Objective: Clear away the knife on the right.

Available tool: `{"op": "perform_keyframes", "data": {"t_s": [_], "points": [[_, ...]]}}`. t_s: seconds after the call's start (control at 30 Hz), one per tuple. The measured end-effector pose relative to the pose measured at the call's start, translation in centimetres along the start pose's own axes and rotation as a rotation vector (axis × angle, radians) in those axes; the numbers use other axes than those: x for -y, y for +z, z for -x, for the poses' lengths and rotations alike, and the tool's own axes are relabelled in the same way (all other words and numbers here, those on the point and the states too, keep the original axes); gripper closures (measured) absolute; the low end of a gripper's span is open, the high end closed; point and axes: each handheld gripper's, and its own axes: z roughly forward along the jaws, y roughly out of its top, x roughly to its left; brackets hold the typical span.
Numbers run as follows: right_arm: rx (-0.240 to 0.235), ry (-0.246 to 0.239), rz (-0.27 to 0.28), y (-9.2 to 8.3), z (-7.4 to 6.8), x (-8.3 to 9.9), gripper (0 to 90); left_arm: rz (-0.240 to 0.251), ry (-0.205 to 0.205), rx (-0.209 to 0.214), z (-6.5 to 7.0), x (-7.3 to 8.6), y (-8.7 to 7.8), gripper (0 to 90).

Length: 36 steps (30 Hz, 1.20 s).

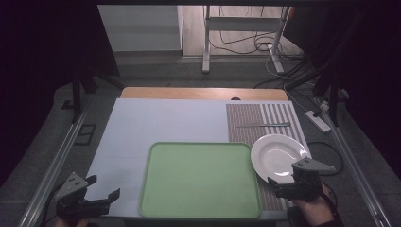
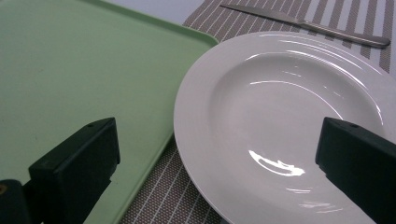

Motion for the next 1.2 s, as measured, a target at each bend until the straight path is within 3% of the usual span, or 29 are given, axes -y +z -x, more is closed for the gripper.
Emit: {"op": "perform_keyframes", "data": {"t_s": [0.67, 0.97, 1.2], "points": [[-0.009, -0.012, -0.035, 0.34, -0.11, -0.12, 0.6, -0.003, 0.002, -0.002, 0.02, 0.01, 0.01, 4.2], [-0.011, -0.045, -0.053, 0.5, -0.4, -0.25, 0.6, -0.005, 0.005, -0.004, 0.05, -0.01, 0.03, 4.2], [-0.019, -0.033, -0.006, 0.46, -0.57, -0.86, 0.6, -0.009, 0.009, -0.006, 0.11, -0.03, 0.08, 4.3]]}}
